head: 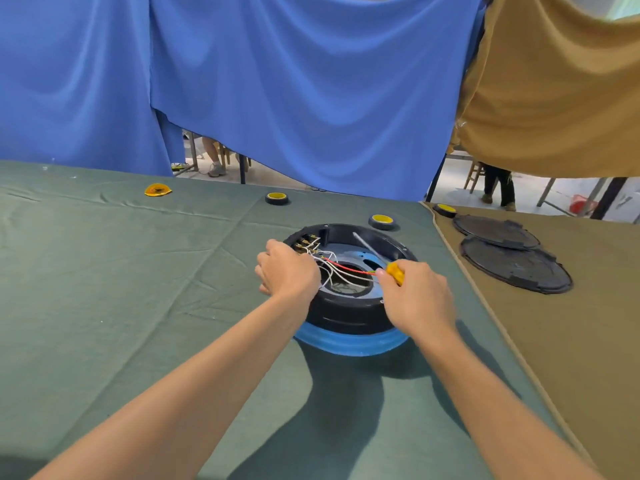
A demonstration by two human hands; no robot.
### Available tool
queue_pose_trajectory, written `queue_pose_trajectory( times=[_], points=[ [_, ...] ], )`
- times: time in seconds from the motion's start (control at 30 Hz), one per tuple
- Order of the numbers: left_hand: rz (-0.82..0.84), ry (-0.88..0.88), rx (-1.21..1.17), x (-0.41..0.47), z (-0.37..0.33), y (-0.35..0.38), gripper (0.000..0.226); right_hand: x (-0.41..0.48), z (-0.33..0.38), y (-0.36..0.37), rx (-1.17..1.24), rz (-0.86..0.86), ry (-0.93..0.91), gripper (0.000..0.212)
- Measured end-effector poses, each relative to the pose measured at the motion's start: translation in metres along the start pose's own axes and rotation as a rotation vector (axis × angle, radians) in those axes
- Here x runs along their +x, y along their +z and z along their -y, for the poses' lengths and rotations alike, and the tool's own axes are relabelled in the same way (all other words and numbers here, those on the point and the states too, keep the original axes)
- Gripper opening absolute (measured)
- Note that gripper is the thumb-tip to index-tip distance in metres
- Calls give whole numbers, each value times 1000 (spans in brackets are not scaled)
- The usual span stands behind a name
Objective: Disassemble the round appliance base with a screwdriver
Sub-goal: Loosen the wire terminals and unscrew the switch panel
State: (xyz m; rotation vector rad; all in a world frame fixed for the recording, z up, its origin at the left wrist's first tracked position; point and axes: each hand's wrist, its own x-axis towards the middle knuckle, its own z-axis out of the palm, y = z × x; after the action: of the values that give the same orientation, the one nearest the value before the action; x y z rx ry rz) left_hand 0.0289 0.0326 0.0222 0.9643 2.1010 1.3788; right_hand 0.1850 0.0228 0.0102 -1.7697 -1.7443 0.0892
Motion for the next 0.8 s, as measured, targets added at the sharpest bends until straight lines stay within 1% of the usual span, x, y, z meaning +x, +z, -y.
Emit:
queue_pose_trajectory(
  times=[0.07,0.1,0.17,0.2,0.23,0.3,0.33,0.37,0.4,0.47,0.5,0.53,0.57,0.63,0.73,0.8],
  points=[
    [-37,81,117,0,8,-1,25,6,-2,5,16,-77,-19,24],
    [-45,125,148,5,14,-4,28,13,-5,4,50,-77,-36,22],
    [-39,164,136,17,23,-15,35,30,-13,0,119,-18,-61,19],
    [-28,170,117,23,26,-21,34,38,-16,-3,117,12,-73,19],
    [-13,194,110,29,29,-24,32,43,-17,-7,62,21,-100,20],
    [32,316,138,38,31,-28,31,46,-13,-12,-155,-72,-211,23],
    [67,386,142,40,32,-28,33,42,-8,-14,-207,-140,-263,24],
    [121,448,123,42,32,-28,36,35,0,-16,-200,-154,-294,23],
    [193,500,99,44,34,-27,38,27,8,-18,-152,-91,-310,22],
    [305,541,64,44,42,-26,41,11,23,-20,-64,170,-319,28],
    [319,547,59,44,46,-26,41,4,29,-20,-31,283,-314,28],
    [320,566,67,44,48,-25,41,-1,33,-20,-3,347,-310,28],
    [318,596,91,44,50,-24,40,-3,37,-22,17,367,-310,29],
    [309,648,136,45,50,-22,39,1,43,-28,41,352,-325,25],
    [285,633,80,45,49,-20,38,20,45,-33,169,346,-271,16],
    [252,626,44,43,51,-18,38,30,44,-31,307,378,-230,11]
  ],
)
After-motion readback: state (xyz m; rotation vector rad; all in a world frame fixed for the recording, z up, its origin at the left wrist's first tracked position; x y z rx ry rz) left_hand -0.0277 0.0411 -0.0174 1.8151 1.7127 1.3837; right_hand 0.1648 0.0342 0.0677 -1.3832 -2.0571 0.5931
